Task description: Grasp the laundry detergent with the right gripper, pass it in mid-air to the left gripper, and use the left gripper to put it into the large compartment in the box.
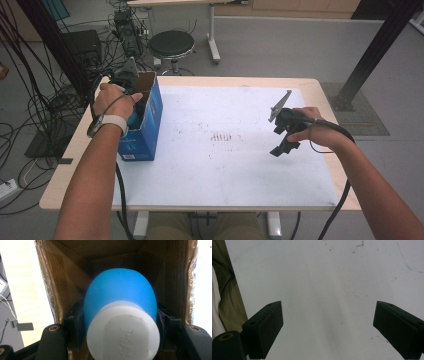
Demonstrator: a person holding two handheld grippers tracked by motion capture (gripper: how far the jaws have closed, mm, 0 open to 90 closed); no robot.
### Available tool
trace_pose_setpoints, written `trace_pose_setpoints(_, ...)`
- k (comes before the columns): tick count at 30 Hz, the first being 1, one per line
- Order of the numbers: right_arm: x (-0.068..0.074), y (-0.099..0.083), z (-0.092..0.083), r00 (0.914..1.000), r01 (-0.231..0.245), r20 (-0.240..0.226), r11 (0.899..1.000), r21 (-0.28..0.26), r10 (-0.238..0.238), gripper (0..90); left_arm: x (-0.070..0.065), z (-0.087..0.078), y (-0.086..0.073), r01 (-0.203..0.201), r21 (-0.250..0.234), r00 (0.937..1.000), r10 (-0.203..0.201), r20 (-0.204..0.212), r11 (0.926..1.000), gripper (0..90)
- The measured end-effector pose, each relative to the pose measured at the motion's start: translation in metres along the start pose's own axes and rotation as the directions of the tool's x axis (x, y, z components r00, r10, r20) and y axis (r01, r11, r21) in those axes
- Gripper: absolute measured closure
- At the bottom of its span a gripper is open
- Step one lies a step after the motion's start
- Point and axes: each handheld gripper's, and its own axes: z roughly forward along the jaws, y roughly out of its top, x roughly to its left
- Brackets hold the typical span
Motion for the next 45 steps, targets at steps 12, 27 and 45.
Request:
trace_pose_setpoints(12,0.0003,-0.0016,-0.0011,1.0,-0.001,0.002,1.0,0.001,0.001,9.3,0.0004,-0.0001,-0.0008,0.004,-0.003,1.0,-0.004,0.003,1.0,37.3)
trace_pose_setpoints(27,0.001,-0.0003,-0.0002,1.0,0.0,0.001,1.0,-0.001,0.0,9.3,0.0011,0.0,-0.0012,0.006,-0.009,1.0,-0.006,0.005,0.9999,37.3)
trace_pose_setpoints(45,0.0005,-0.0012,0.0003,1.0,0.0,0.001,1.0,0.0,0.0,9.3,0.001,0.0,-0.001,0.007,-0.009,1.0,-0.007,0.005,0.9999,37.3)
